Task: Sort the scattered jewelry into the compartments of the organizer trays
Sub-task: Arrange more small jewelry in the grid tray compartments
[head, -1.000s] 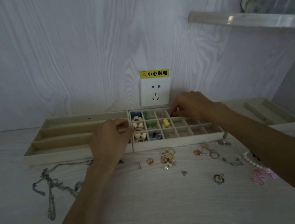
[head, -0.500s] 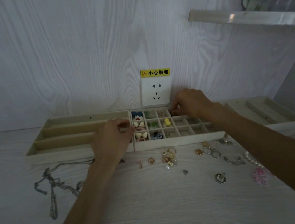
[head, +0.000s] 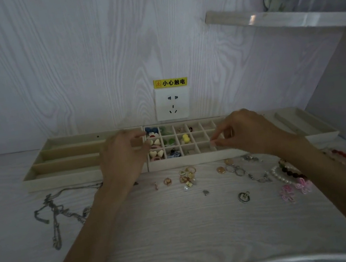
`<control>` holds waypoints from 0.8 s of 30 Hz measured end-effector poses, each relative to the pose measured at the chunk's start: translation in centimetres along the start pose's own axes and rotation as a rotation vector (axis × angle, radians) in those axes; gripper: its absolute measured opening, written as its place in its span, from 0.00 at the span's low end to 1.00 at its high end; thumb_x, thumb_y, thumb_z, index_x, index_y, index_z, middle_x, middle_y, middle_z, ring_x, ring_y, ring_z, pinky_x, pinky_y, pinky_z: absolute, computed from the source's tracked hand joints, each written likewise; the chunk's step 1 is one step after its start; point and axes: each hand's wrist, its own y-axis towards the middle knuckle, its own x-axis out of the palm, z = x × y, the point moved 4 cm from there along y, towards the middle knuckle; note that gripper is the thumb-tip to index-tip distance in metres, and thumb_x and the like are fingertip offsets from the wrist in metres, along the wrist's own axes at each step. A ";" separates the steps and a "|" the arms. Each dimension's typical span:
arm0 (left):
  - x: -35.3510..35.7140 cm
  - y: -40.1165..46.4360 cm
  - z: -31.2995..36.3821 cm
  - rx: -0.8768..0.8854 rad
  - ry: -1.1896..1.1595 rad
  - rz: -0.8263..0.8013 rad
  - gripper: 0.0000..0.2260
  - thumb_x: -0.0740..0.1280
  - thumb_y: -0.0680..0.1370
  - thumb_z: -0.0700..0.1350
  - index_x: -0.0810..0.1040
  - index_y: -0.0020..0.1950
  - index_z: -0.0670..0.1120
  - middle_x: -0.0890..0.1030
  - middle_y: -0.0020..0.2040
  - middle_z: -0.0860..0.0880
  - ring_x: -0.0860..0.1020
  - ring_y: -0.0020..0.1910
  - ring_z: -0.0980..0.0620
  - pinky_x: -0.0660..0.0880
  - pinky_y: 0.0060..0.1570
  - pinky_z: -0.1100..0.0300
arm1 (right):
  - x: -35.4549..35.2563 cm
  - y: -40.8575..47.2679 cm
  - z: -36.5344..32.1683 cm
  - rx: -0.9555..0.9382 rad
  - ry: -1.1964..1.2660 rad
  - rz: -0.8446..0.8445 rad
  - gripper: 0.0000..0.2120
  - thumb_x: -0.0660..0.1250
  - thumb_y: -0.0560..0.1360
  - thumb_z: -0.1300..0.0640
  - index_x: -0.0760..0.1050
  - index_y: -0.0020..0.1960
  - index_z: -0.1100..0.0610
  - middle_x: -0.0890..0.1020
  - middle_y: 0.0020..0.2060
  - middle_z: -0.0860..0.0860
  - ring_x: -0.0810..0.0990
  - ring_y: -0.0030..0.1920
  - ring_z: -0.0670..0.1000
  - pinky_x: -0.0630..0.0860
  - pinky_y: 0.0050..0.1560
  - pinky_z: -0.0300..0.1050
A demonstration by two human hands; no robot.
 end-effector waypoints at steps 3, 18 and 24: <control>-0.2 -1.2 2.4 0.054 -0.130 -0.113 0.08 0.69 0.75 0.50 0.82 0.53 0.55 0.81 0.46 0.58 0.77 0.45 0.57 0.73 0.44 0.60 | 1.0 -3.0 0.8 0.035 0.058 -0.063 0.04 0.72 0.70 0.48 0.82 0.45 0.42 0.78 0.29 0.39 0.75 0.31 0.39 0.66 0.32 0.33; -0.1 -5.4 2.3 0.028 0.143 -0.393 0.11 0.73 0.71 0.50 0.79 0.53 0.58 0.78 0.46 0.62 0.75 0.44 0.61 0.69 0.42 0.62 | 4.7 -6.9 2.7 0.075 0.110 0.225 0.11 0.70 0.73 0.58 0.80 0.55 0.50 0.76 0.42 0.42 0.71 0.46 0.44 0.64 0.41 0.32; 0.8 -5.7 2.6 0.024 0.235 -0.404 0.05 0.67 0.75 0.52 0.81 0.48 0.58 0.79 0.44 0.61 0.74 0.41 0.62 0.68 0.39 0.64 | 5.6 -6.7 2.2 0.046 0.097 0.253 0.07 0.65 0.75 0.54 0.82 0.50 0.47 0.79 0.43 0.45 0.74 0.45 0.47 0.70 0.49 0.44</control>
